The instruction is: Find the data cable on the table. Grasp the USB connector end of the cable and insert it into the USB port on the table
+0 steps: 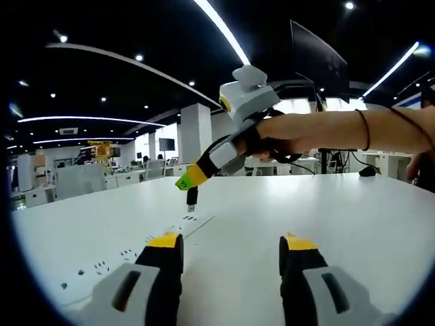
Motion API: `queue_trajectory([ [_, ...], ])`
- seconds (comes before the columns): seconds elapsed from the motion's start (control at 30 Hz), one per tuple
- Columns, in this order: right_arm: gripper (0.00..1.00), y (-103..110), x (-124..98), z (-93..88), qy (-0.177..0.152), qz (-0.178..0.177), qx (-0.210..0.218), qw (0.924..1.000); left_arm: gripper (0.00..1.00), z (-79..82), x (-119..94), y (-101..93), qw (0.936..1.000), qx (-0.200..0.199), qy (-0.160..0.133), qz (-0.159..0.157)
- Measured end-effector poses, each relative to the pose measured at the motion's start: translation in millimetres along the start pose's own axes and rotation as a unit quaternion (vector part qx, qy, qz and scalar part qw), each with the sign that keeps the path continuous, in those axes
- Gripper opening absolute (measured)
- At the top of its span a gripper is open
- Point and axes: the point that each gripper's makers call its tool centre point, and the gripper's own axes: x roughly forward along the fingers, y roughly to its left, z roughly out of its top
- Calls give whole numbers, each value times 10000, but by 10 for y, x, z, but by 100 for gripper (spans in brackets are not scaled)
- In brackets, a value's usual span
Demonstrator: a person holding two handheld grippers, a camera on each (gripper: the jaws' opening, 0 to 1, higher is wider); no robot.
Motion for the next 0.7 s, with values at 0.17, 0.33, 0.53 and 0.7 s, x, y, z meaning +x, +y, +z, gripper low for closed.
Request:
queue_trajectory([
  [0.17,8,-75,61,-64,165,-49,-111,9998,57,1,9,-1,10000,-17,-22,-7],
  [0.33,8,-75,97,-102,283,-4,-196,9994,57,6,10,15,10000,-36,-40,26],
  [0.53,8,-50,97,-129,277,40,-169,9995,57,11,14,16,10000,-38,-39,41],
  [0.7,8,-56,110,-140,380,52,-192,9991,57,9,16,12,10000,-34,-29,42],
])
